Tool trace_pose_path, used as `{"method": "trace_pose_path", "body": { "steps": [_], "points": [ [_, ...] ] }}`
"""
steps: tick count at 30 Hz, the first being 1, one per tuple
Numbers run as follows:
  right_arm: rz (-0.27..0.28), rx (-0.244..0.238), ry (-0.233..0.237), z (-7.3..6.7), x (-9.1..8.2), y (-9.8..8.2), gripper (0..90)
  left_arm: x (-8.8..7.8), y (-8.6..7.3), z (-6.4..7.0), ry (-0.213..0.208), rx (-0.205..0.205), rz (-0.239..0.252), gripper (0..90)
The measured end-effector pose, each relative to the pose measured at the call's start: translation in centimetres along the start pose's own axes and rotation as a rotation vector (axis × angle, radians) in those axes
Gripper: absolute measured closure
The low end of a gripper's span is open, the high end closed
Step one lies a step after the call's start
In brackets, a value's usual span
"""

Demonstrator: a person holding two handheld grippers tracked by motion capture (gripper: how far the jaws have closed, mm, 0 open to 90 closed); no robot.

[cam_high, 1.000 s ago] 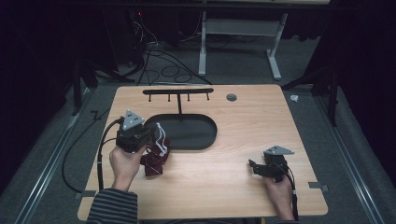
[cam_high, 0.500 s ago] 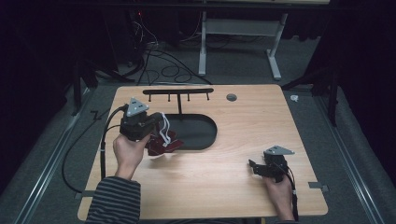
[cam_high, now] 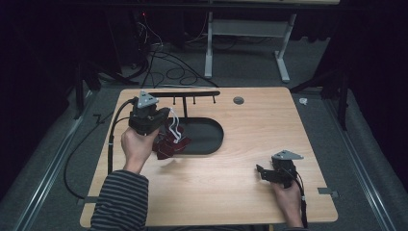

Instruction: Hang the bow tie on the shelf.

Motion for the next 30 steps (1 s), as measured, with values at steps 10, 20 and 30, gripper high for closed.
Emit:
{"method": "trace_pose_path", "body": {
  "steps": [10,20,30],
  "points": [
    [0.001,-0.003,0.001,0.0,0.0,0.0,27.8,0.9,1.5,-0.5,0.018,0.011,0.0,88.0],
    [0.002,-0.002,0.001,0.0,0.0,0.0,27.8,2.1,2.2,-1.7,0.056,0.004,-0.015,88.0],
    [0.001,-0.002,0.001,0.0,0.0,0.0,27.8,3.1,2.8,-2.3,0.088,0.011,-0.031,88.0]
  ]
}}
Point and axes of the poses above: each handheld gripper's, and its own axes: x roughly forward along the jaws, y roughly out of its top, z roughly to its right, the point moved 7 cm from there along x, roughly forward along the jaws, and after that the axes turned 12 degrees about x, right-handed, at the moved point
